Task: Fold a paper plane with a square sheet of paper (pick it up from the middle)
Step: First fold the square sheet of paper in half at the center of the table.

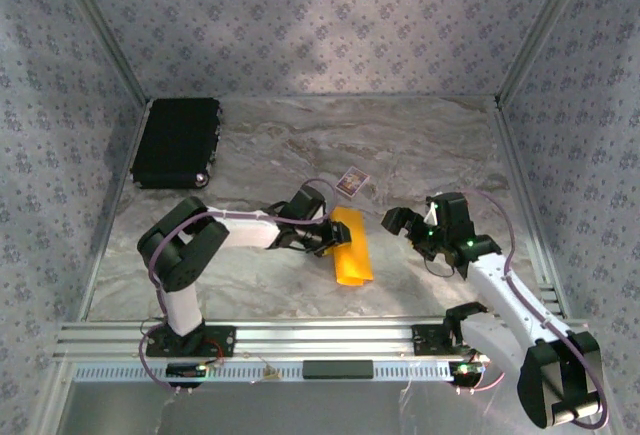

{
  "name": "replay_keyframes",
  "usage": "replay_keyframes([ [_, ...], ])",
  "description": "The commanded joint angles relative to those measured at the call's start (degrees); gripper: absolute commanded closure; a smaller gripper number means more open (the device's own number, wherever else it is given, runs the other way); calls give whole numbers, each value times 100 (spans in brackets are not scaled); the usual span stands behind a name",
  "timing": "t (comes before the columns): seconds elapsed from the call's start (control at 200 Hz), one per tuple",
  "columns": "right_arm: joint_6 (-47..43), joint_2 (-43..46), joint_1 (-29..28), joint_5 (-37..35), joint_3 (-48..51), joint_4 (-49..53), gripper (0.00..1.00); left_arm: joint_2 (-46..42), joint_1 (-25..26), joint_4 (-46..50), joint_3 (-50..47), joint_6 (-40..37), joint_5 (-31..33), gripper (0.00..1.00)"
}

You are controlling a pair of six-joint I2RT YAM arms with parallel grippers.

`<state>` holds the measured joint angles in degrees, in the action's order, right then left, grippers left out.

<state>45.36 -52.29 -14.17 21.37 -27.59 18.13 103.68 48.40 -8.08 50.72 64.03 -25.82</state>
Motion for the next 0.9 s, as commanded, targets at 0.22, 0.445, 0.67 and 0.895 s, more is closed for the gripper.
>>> replay_keyframes([
  [0.22, -80, -89, -91, 82, -40, -48, 1, -66, 230, 2288, 850, -966, 1010, 34],
  [0.445, 18, -334, -125, 295, 59, -294, 5, -130, 235, 2735, 992, -1292, 1264, 37],
  [0.67, 25, -614, -253, 438, 68, -564, 19, 59, 222, 2825, 1072, -1426, 1206, 38],
  [0.895, 90, -1107, -483, 566, 59, -944, 44, 209, 231, 2794, 1099, -1458, 1176, 36],
])
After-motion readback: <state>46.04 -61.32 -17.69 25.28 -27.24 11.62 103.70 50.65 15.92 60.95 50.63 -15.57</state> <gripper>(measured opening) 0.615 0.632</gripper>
